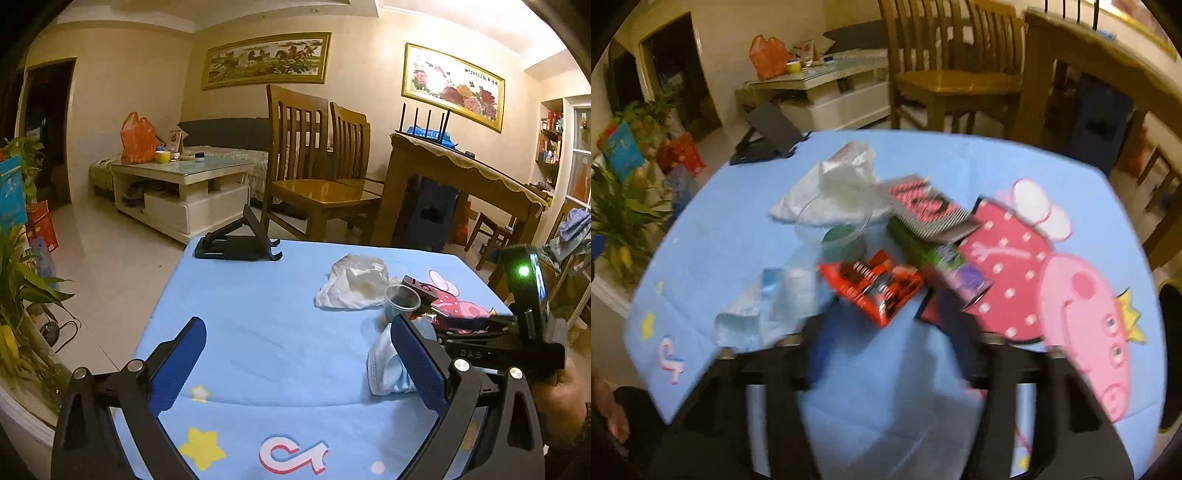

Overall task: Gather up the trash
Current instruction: 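Grasp the red candy wrapper with the right tool while the left tool grasps the blue face mask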

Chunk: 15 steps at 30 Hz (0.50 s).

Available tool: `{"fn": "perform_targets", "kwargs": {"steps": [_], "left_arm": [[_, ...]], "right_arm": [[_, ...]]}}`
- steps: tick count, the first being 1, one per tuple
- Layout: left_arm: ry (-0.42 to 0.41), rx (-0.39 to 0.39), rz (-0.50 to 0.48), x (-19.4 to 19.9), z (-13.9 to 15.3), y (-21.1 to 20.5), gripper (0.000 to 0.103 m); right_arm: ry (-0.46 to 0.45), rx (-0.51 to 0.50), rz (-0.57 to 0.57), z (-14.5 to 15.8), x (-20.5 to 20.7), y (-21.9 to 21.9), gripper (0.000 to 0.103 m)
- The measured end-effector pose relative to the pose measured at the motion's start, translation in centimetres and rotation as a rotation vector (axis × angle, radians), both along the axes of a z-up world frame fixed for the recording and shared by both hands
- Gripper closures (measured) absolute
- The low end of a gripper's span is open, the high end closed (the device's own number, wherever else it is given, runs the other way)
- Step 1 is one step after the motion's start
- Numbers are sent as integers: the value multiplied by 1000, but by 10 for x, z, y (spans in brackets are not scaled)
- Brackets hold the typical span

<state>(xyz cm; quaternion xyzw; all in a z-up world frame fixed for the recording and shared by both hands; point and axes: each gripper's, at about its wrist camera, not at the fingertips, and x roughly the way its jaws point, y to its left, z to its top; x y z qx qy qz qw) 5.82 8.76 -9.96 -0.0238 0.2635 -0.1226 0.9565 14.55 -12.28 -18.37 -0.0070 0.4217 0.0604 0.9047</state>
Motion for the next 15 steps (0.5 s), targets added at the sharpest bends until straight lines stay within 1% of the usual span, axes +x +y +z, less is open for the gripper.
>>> {"fn": "perform_targets", "kwargs": {"steps": [1, 4, 5, 6, 7, 8, 10, 11, 12, 15], "left_arm": [[1, 5, -2, 1, 0, -2, 6], [2, 23, -6, 0, -2, -8, 6], [2, 30, -7, 0, -3, -10, 6], [2, 37, -7, 1, -3, -12, 6], [3, 45, -9, 1, -4, -15, 6], [6, 49, -13, 1, -5, -17, 6], [16, 53, -16, 3, -7, -19, 6], [25, 54, -20, 4, -8, -21, 6], [42, 52, -39, 6, -10, -24, 6], [89, 16, -120, 11, -16, -34, 6]], "right_arm": [[-12, -3, -1, 2, 1, 1, 37], [-5, 10, 21, 1, 9, 2, 39], [5, 9, 30, 0, 13, 4, 45], [13, 12, 32, -1, 14, 4, 54], [27, 42, 43, -3, 17, 3, 60], [45, 67, 49, -3, 18, 2, 76], [62, 88, 54, -5, 16, 0, 79], [71, 110, 63, -5, 13, -2, 83], [76, 128, 73, -4, 9, -4, 93], [71, 169, 94, 2, -17, -20, 95]]}}
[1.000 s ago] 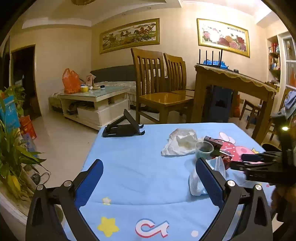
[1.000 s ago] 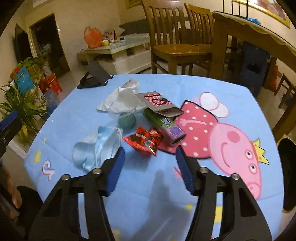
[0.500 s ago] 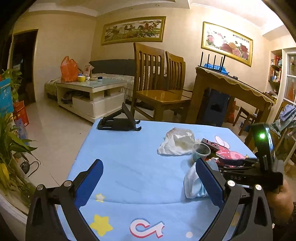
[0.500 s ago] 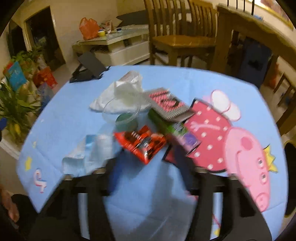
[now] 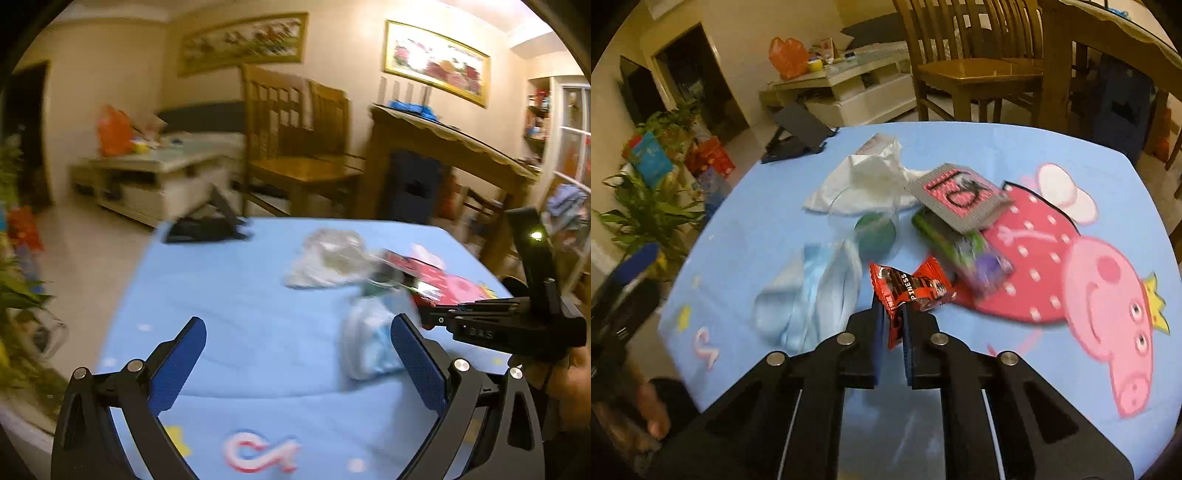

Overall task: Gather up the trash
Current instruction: 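Grasp the red candy wrapper with the right tool while the left tool grasps the blue face mask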

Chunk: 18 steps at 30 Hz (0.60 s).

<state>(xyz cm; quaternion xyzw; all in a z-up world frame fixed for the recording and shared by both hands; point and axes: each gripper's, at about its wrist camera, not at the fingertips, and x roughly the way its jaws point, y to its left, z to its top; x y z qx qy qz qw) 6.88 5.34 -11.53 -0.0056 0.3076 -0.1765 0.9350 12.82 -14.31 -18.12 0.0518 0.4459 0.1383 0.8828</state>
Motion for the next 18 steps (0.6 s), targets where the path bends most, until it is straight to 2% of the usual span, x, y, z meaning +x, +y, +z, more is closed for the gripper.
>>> {"fn": "perform_targets", "kwargs": {"steps": [1, 6, 10, 12, 13, 14, 16, 17, 18], "left_arm": [[23, -5, -46, 3, -3, -8, 6], [72, 98, -158, 20, -16, -56, 6], [118, 96, -252, 32, -25, -88, 6], [115, 161, -229, 38, -31, -102, 6], [120, 232, -181, 42, -39, -111, 6], [136, 268, -153, 46, -45, -116, 7], [197, 285, -130, 54, -61, -119, 16], [227, 259, -128, 56, -66, -117, 26], [231, 236, -109, 57, -66, -113, 46]], "right_arm": [[3, 9, 4, 0, -7, -6, 96], [2, 46, -27, 4, -53, -58, 96], [-28, 110, -86, 6, -78, -96, 96], [-29, 140, -97, 5, -82, -104, 96], [-30, 144, -95, 6, -84, -106, 96], [-34, 137, -89, 7, -85, -106, 96], [-42, 128, -78, 9, -88, -106, 96], [-44, 132, -80, 10, -88, -105, 96], [-51, 137, -84, 11, -89, -107, 96]]}}
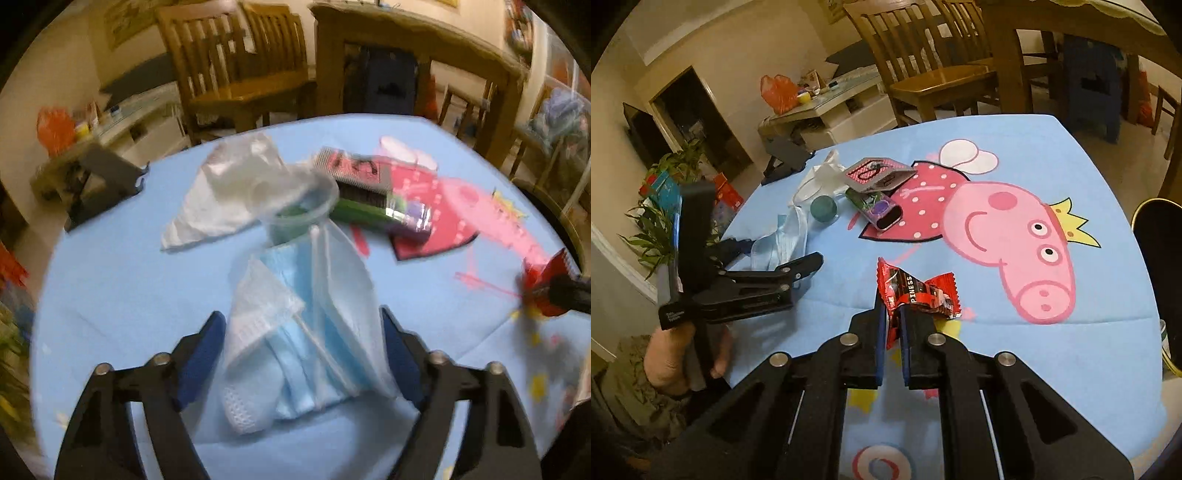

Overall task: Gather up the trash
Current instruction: 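Grasp the red candy wrapper with the right tool while the left tool grasps the blue face mask, then carry the wrapper and mask over the bin and release both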

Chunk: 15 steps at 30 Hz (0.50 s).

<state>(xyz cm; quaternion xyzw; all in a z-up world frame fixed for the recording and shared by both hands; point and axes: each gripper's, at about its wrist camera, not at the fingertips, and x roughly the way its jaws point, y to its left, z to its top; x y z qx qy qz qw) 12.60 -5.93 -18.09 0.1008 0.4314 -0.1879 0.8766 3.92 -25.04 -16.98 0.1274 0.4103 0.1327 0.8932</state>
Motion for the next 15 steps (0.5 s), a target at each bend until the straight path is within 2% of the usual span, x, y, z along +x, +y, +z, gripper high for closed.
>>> {"fn": "perform_targets", "kwargs": {"steps": [1, 2, 4, 8, 12, 15], "left_arm": [[-17, 20, 37, -1, 2, 4, 64], [-15, -8, 60, -1, 4, 10, 81], [-10, -91, 118, -4, 9, 29, 88], [-36, -82, 172, -20, 10, 46, 90], [-81, 0, 164, -35, 12, 41, 90], [-103, -20, 151, -41, 25, 40, 90]], "right_arm": [[-10, 2, -7, 2, -1, -1, 96], [-20, 2, -12, 4, -1, 0, 96], [-47, 0, -24, 9, -5, -3, 96], [-66, -2, -41, 14, -9, -9, 96], [-46, -39, -50, 7, -8, -9, 96], [-43, -47, -73, 6, -9, -13, 96]]}}
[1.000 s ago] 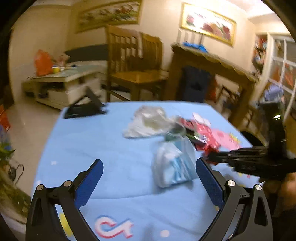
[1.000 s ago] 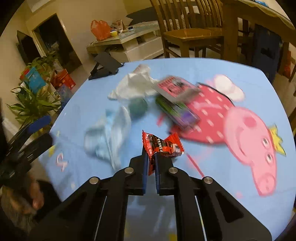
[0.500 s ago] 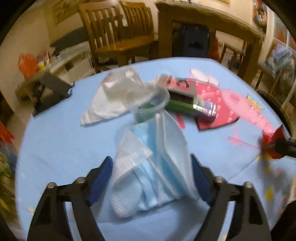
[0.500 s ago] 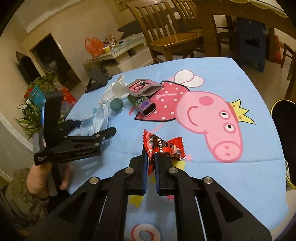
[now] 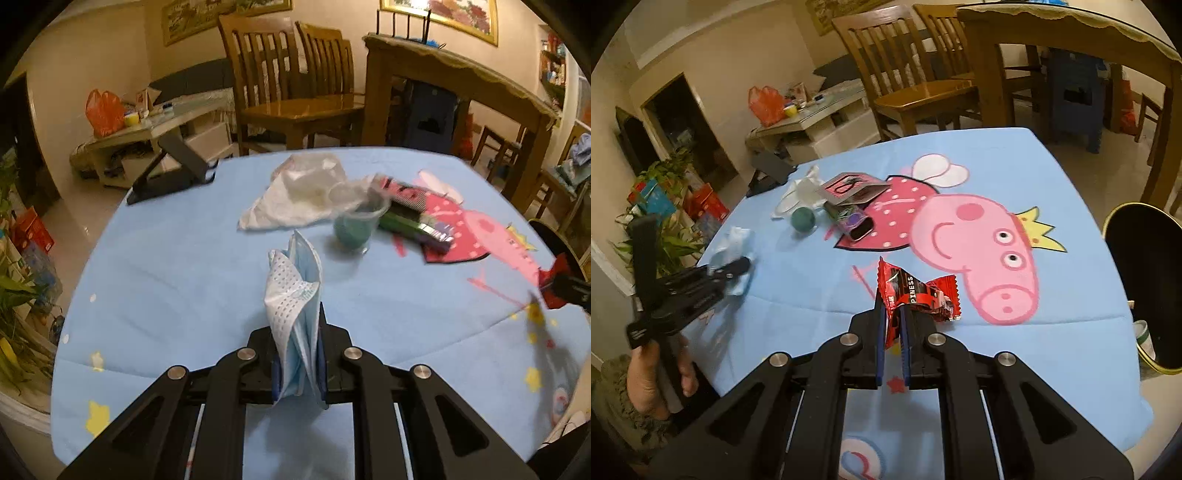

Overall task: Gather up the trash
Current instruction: 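Carry the wrapper and mask over the bin and release both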

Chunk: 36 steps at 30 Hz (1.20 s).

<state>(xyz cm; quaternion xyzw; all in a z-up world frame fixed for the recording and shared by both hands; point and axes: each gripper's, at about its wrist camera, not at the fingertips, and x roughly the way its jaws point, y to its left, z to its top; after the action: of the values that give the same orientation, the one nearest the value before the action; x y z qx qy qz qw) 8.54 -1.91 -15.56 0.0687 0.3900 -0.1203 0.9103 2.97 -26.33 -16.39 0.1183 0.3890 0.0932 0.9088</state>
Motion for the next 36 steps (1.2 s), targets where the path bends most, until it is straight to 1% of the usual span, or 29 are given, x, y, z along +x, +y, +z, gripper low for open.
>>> {"fn": "perform_targets", "kwargs": {"steps": [2, 3, 5, 7, 9, 13, 15, 18, 20, 23, 26, 27, 28, 29, 30, 31, 32, 33, 34, 35, 36], "left_arm": [[-42, 0, -13, -7, 16, -3, 90], [-70, 2, -15, -10, 25, -3, 90], [-148, -6, -17, -17, 52, -1, 90], [-191, -17, -22, -21, 69, -1, 90], [-209, -41, -36, -23, 83, -5, 90], [-198, -56, -93, -23, 88, -35, 90], [-180, -62, -133, -23, 85, -55, 90], [-158, -72, -200, -23, 80, -89, 90], [-158, -74, -239, -27, 78, -109, 89], [-156, -76, -311, -31, 78, -148, 89], [-164, -71, -370, -36, 81, -181, 89], [-169, -68, -389, -39, 81, -192, 89], [-172, -67, -402, -41, 82, -199, 89], [-175, -66, -419, -42, 82, -208, 89], [-176, -62, -430, -43, 81, -219, 89], [-181, -52, -444, -44, 80, -228, 89], [-182, -46, -453, -45, 79, -235, 89], [-180, -43, -462, -45, 77, -241, 89], [-176, -38, -474, -45, 74, -249, 89], [-171, -34, -484, -45, 71, -255, 88], [-165, -32, -492, -45, 68, -260, 88]], "right_arm": [[-42, 1, -39, 8, -9, -8, 96], [-75, -18, -58, 15, -16, -11, 96], [-120, -47, -84, 27, -26, -15, 96], [-135, -49, -108, 35, -31, -25, 96], [-142, -43, -138, 40, -34, -38, 96], [-117, -40, -228, 41, -34, -77, 96], [-70, -69, -283, 36, -28, -101, 96], [2, -75, -349, 19, -19, -133, 96], [27, -74, -391, 13, -18, -153, 96], [5, -86, -472, 24, -17, -183, 96], [-31, -60, -549, 38, -17, -214, 96], [-35, -49, -577, 40, -15, -226, 95], [-22, -52, -596, 37, -12, -233, 91], [8, -61, -610, 33, -6, -239, 84], [32, -62, -629, 24, -3, -247, 73], [42, -58, -638, 18, -2, -251, 65], [79, -49, -647, 5, -1, -257, 62], [106, -37, -644, -2, -1, -262, 62], [125, 3, -635, -9, -1, -268, 62], [117, 53, -633, -11, -3, -276, 62], [108, 79, -639, -11, -6, -282, 58]]}}
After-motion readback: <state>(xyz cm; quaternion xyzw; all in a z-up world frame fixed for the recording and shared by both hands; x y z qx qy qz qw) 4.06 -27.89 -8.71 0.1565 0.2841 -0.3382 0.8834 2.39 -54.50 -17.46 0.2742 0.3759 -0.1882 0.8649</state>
